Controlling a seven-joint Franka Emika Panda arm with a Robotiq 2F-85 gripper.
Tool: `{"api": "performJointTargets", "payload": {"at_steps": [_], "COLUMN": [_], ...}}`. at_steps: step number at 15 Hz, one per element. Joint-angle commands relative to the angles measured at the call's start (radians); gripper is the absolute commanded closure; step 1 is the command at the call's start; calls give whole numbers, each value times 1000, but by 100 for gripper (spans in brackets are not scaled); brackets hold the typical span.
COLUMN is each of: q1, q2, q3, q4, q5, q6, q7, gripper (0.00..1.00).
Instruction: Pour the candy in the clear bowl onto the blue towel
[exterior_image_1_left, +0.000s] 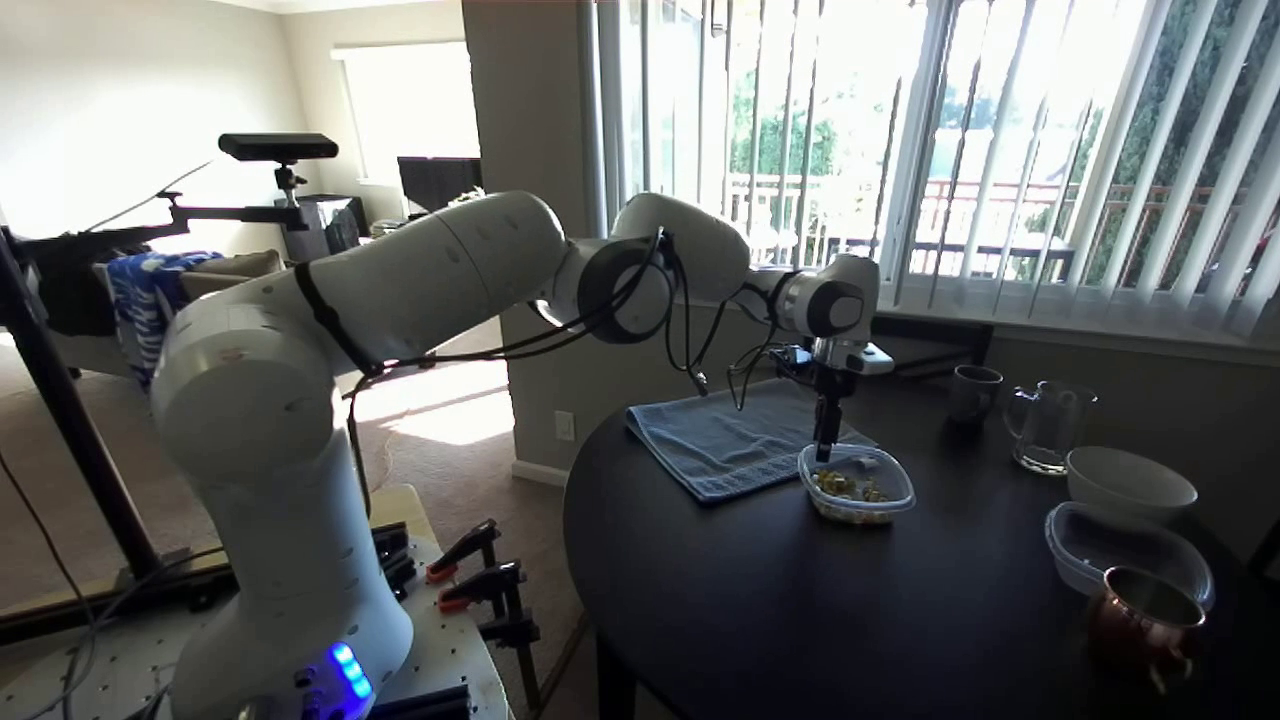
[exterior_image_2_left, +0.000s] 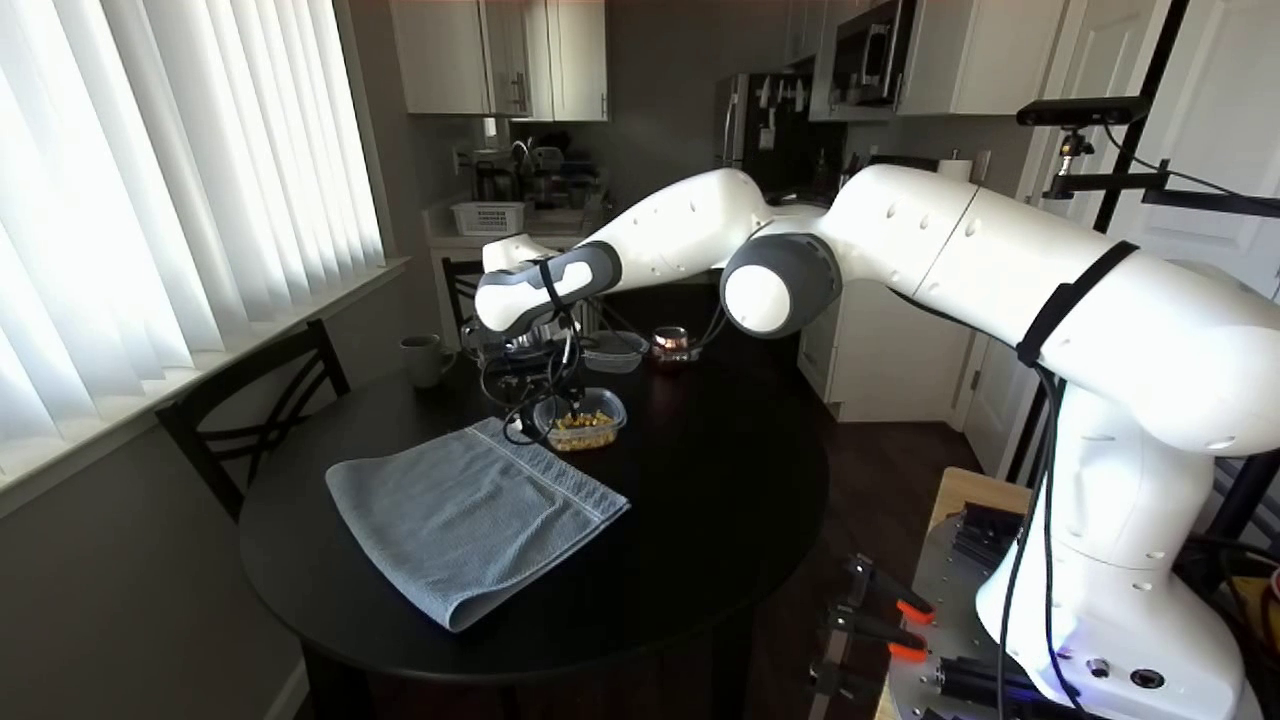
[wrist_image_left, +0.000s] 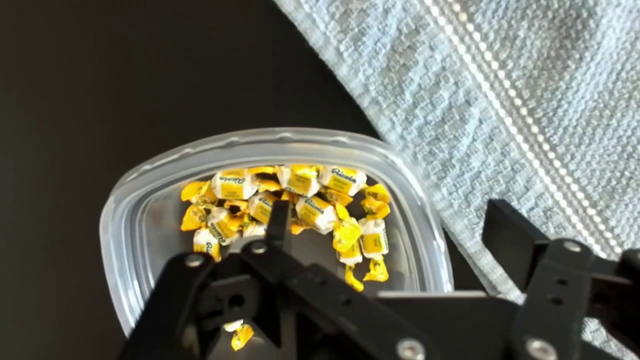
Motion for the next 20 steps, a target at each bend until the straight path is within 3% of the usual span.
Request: {"api": "performJointTargets", "payload": {"at_steps": [1, 3, 12, 15, 20], "q1": [-3, -3, -8, -15, -37], "q2": [44, 54, 83, 90, 59], "q3": [7, 7, 8, 13, 43], "q4": [79, 99, 144, 148, 149], "q5": [6, 7, 10, 18, 65], "q6": [-40, -41, -49, -60, -63], "q7": [3, 1, 4, 4, 0], "gripper": [28, 36, 95, 100, 98]}}
